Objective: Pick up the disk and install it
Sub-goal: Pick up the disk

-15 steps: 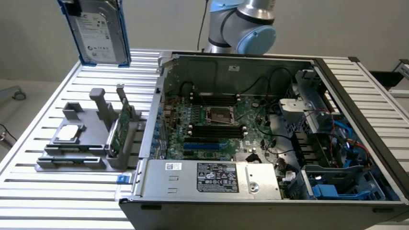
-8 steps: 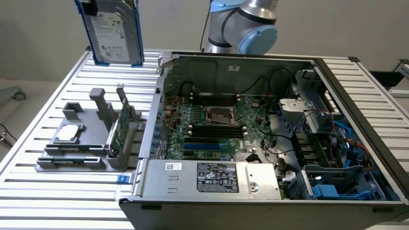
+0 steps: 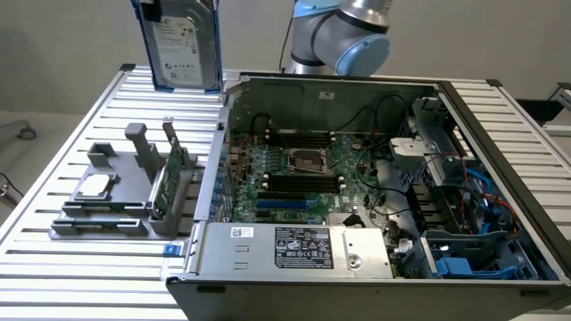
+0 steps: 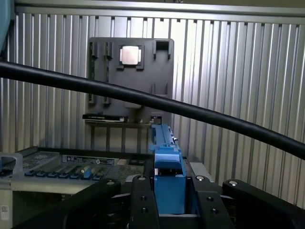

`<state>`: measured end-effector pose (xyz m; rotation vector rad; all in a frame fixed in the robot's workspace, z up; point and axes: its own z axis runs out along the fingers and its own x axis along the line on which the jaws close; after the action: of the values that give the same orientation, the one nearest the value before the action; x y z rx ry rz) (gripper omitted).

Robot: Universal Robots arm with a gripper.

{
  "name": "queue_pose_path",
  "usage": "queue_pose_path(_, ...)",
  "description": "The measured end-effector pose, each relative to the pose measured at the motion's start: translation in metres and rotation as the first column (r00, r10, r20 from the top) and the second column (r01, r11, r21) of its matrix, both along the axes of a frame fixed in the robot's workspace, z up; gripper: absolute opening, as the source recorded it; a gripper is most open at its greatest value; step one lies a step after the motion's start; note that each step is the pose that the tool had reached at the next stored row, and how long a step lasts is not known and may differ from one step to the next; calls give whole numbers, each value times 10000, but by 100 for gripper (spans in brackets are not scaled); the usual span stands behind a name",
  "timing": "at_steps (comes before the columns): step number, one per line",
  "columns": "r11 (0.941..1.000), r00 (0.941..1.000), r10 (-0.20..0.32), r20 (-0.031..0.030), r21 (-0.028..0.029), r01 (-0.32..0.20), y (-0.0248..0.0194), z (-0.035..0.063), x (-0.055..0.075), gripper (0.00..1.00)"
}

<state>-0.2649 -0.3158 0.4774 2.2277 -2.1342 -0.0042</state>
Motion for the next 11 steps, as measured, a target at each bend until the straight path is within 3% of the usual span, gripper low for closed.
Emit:
queue_pose_path(8,10000,10000,-1,-17,7,1,-4,41,365,33)
queue_pose_path(11,10000,10000,-1,-38,6,1,-40,48,500,33)
